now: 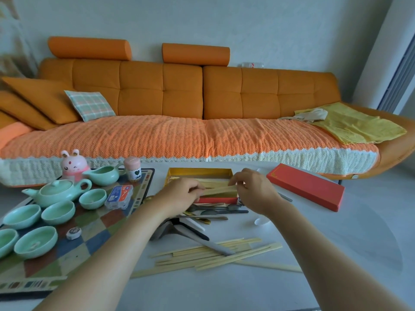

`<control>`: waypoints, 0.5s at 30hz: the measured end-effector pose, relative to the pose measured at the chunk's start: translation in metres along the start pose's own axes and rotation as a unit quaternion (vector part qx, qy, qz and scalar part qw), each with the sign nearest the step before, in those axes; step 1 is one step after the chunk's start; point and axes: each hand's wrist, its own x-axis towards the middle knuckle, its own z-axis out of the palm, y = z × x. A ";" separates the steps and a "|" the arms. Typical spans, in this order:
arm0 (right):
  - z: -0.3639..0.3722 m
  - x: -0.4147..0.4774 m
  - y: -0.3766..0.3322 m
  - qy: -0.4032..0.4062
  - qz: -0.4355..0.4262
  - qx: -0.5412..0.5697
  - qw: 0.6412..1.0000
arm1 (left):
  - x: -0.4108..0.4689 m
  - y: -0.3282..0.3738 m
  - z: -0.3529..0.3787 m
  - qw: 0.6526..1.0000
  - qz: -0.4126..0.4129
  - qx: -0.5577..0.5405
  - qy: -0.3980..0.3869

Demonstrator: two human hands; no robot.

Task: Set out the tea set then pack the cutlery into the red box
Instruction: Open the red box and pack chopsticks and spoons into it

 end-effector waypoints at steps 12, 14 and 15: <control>0.047 0.068 -0.004 -0.020 0.046 -0.023 0.998 | 0.032 -0.064 -0.015 0.965 0.035 0.186 0.180; 0.053 0.078 -0.003 -0.038 0.057 -0.038 0.997 | 0.034 -0.066 -0.013 0.968 0.045 0.190 0.157; 0.056 0.082 -0.003 -0.046 0.062 -0.040 0.996 | 0.034 -0.067 -0.012 0.970 0.045 0.192 0.141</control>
